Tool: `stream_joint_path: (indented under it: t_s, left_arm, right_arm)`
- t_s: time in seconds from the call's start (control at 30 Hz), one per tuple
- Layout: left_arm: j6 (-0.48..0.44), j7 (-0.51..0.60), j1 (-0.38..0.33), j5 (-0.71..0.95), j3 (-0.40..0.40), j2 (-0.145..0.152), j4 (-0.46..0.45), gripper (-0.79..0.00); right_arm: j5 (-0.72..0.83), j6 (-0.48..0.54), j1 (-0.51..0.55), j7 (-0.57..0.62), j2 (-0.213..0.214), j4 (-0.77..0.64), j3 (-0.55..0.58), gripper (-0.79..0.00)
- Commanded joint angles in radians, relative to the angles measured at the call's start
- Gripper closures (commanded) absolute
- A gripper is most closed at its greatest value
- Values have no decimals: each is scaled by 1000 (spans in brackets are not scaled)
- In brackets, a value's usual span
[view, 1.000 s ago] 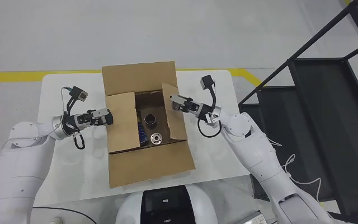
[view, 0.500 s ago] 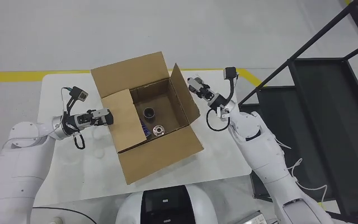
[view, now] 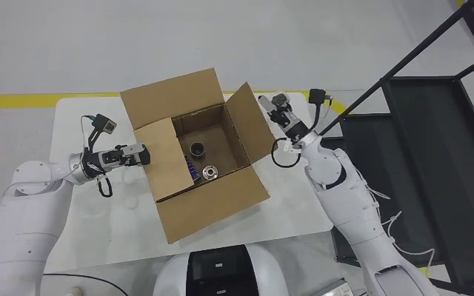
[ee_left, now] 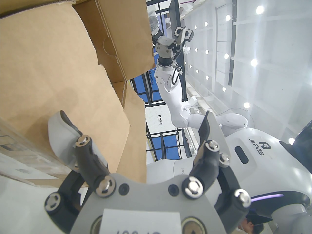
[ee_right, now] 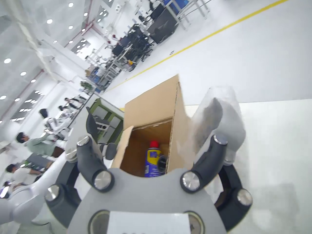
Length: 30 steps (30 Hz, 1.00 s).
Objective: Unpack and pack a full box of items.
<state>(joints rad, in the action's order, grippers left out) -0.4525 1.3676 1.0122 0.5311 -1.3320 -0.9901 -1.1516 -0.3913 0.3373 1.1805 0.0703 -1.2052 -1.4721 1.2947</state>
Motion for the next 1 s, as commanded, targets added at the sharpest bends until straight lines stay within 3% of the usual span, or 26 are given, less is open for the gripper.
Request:
stream_joint_path:
  t_s: [0.0,0.13,0.3,0.6,0.7,0.97]
  left_arm:
    - [0,0,0,0,0,0,0,-785]
    - [0,0,0,0,0,0,0,-785]
    - [0,0,0,0,0,0,0,-785]
    - [0,0,0,0,0,0,0,-785]
    - [0,0,0,0,0,0,0,-785]
    - [0,0,0,0,0,0,0,-785]
  right_arm:
    - [-74,-36,5,-45,2,9,17,-785]
    - [-149,-94,21,-83,7,38,56,-785]
    - [-252,-185,50,-36,14,53,72,-785]
    - [69,-25,173,108,19,-156,137,-785]
    - [158,27,195,209,22,-225,134,-785]
    - [242,77,137,374,11,-236,-1,-785]
